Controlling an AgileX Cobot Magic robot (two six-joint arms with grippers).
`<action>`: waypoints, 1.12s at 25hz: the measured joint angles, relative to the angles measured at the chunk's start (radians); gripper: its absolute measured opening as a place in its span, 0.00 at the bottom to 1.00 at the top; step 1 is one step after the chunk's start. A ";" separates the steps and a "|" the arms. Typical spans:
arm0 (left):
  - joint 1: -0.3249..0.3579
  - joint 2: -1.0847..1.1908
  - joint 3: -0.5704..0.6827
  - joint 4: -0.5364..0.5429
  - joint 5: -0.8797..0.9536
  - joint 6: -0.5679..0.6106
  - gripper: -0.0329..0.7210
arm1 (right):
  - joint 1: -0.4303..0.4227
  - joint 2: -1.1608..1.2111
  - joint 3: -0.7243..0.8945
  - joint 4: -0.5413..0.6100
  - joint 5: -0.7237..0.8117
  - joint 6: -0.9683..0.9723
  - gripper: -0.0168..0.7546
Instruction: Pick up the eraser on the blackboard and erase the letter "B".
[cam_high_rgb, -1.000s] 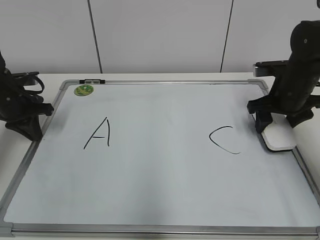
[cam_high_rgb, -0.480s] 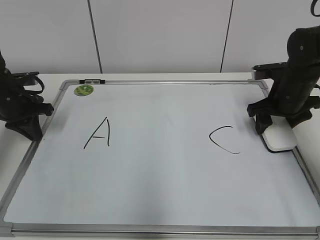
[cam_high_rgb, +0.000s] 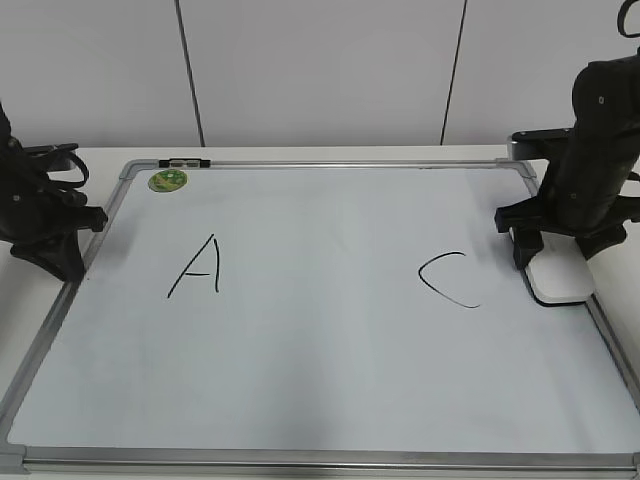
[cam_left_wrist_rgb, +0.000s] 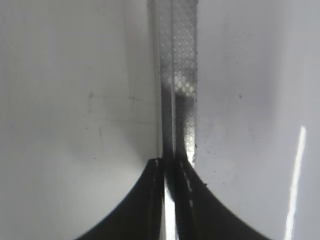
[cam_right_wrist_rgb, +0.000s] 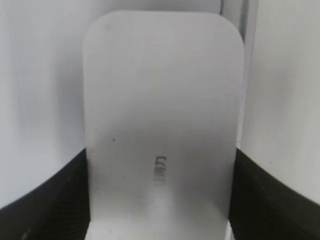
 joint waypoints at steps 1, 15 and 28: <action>0.000 0.000 0.000 0.000 0.000 0.000 0.07 | 0.000 0.000 0.000 -0.002 0.000 0.006 0.74; 0.000 0.000 0.000 0.000 0.000 0.002 0.08 | 0.000 0.002 -0.084 -0.013 0.085 0.018 0.76; 0.000 0.000 0.000 0.000 0.000 0.002 0.08 | 0.000 0.034 -0.084 -0.013 0.116 0.003 0.76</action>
